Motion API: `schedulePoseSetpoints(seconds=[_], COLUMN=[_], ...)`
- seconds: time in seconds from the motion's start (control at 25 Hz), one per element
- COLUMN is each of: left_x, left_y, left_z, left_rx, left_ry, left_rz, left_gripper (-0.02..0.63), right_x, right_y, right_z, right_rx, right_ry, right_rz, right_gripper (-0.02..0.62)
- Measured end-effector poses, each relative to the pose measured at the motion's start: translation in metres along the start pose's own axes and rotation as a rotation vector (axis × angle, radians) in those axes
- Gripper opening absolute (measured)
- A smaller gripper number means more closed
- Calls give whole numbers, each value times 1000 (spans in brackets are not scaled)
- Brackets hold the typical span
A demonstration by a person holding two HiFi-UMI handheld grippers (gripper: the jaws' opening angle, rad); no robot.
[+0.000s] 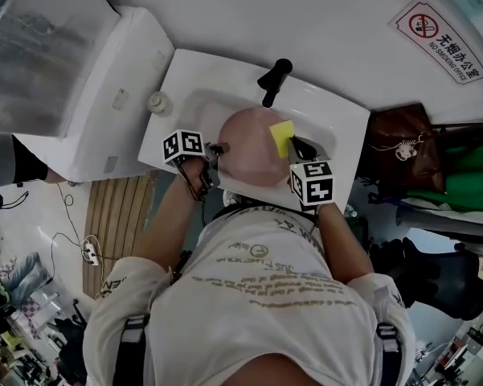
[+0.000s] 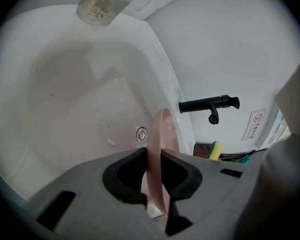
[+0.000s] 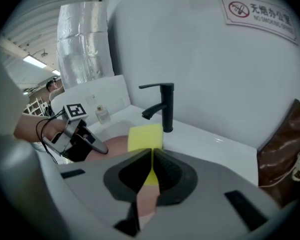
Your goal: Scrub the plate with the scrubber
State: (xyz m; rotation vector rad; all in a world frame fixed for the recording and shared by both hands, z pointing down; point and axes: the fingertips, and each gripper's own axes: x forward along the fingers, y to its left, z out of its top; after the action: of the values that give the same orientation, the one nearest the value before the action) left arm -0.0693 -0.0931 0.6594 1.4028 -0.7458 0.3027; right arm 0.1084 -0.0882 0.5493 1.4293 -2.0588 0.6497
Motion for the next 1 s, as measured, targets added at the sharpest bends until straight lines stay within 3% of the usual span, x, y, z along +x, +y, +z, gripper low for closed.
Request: schedulePoseSetpoints(seconds=[0.44, 1.0], left_x=[13, 20], left_y=[23, 29], left_z=[-2, -3], left_rx=[-122, -238], left_ry=[21, 6], left_rz=[123, 187], left_gripper=[64, 100], right_x=[-25, -35], right_y=[-16, -24], right_z=[8, 6], right_rx=[68, 98], right_ry=[-114, -148], right_rz=[-17, -18], right_gripper=[35, 35])
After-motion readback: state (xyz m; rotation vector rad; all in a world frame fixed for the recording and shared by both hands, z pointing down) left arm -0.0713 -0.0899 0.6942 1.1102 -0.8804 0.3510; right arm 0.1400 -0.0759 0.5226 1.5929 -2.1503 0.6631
